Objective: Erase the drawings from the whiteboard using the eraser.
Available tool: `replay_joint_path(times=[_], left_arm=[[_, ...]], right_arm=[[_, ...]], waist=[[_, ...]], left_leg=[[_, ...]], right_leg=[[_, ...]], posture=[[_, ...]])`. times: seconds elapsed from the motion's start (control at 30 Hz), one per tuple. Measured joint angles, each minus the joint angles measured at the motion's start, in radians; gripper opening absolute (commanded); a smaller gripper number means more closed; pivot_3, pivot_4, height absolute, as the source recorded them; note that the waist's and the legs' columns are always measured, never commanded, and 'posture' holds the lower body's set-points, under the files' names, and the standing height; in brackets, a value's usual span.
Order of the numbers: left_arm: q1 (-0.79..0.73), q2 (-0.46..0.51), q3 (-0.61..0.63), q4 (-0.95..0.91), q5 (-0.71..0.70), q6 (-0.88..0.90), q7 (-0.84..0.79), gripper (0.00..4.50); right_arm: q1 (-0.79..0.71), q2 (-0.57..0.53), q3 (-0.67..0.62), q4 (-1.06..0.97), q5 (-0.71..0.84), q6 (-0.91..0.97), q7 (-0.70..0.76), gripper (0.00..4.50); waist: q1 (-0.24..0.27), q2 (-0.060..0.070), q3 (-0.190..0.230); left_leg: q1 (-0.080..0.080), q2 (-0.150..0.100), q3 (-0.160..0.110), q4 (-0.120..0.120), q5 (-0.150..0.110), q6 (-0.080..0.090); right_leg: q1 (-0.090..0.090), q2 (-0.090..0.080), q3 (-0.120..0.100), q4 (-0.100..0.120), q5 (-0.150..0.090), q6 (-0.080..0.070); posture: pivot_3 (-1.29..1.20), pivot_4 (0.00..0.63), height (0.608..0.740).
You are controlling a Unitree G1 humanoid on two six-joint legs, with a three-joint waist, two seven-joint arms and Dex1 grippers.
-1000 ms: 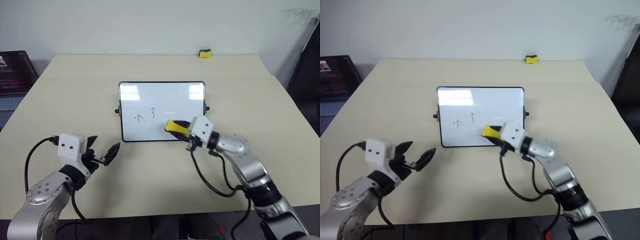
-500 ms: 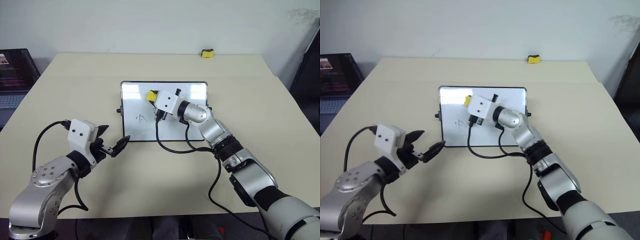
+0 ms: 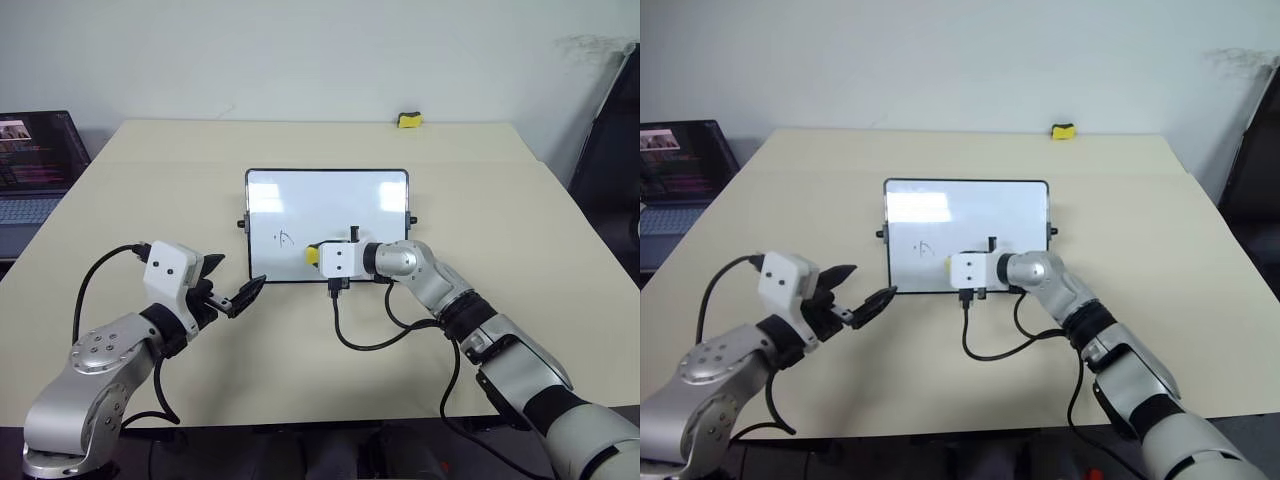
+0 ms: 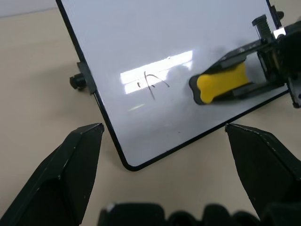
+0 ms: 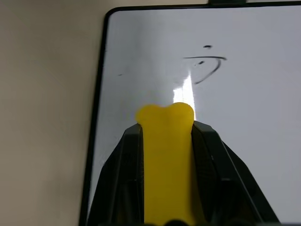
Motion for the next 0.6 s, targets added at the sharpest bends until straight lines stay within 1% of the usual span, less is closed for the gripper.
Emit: replay_joint_path(times=[0.17, 0.33, 0.5, 0.6], left_arm=[[-0.004, 0.000, -0.002, 0.000, 0.000, 0.000, -0.009, 4.50], [-0.007, 0.000, -0.011, 0.000, 0.000, 0.001, -0.015, 4.50], [-0.019, -0.002, -0.019, 0.000, 0.000, 0.002, -0.015, 4.50], [-0.018, -0.006, -0.021, 0.000, 0.000, 0.003, -0.015, 4.50]], right_arm=[[0.001, 0.009, -0.023, -0.013, 0.025, 0.006, -0.007, 1.05], [0.001, 0.057, -0.138, -0.072, 0.165, 0.017, 0.005, 1.05], [-0.061, 0.095, -0.180, -0.056, 0.158, 0.014, -0.100, 1.05], [-0.085, 0.098, -0.181, -0.016, 0.121, 0.016, -0.152, 1.05]], waist=[[0.000, 0.000, 0.001], [-0.001, 0.000, 0.002], [-0.002, 0.000, 0.002], [-0.001, 0.000, 0.002]], left_leg=[[-0.003, 0.000, 0.000, 0.000, 0.000, 0.000], [-0.010, 0.001, -0.001, -0.001, 0.000, -0.001], [-0.023, 0.002, -0.001, -0.001, -0.001, -0.002], [-0.024, 0.002, -0.001, -0.002, -0.002, -0.004]], right_leg=[[-0.003, 0.000, 0.001, 0.000, 0.001, 0.000], [-0.010, 0.000, 0.001, 0.000, 0.001, 0.001], [-0.022, 0.000, 0.001, -0.001, 0.001, 0.000], [-0.023, 0.000, 0.001, -0.002, 0.000, 0.001]], posture=[[0.00, 0.150, 0.740], [0.00, 0.150, 0.740], [0.00, 0.150, 0.740], [0.00, 0.150, 0.740]])
